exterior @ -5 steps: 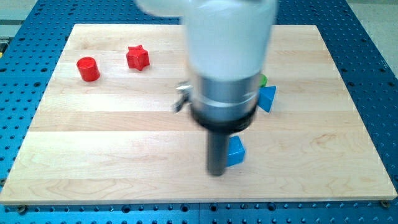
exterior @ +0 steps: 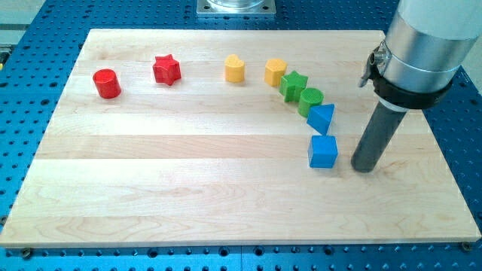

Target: Place the red blocks in a horizontal line with yellow blocks

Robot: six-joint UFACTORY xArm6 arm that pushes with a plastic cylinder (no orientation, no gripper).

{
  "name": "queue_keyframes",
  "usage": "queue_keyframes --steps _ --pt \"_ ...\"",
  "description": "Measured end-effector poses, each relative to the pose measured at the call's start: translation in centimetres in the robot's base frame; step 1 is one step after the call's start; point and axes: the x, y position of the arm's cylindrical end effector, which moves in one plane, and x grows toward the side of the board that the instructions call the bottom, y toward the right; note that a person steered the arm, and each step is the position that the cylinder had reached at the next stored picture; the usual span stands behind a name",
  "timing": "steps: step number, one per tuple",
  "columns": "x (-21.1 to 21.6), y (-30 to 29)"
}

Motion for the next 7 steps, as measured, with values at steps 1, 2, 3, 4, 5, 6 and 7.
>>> queue_keyframes --steps 1,2,3,4,5,6,7 --pt "1.3 -1.9" --pt "1.1 2.4" --pt "-4.8 10.6" --pt "-13.7 10.3" --pt "-22.7 4.1" --pt "-29.7 -5.7" --pt "-30.7 -18.7"
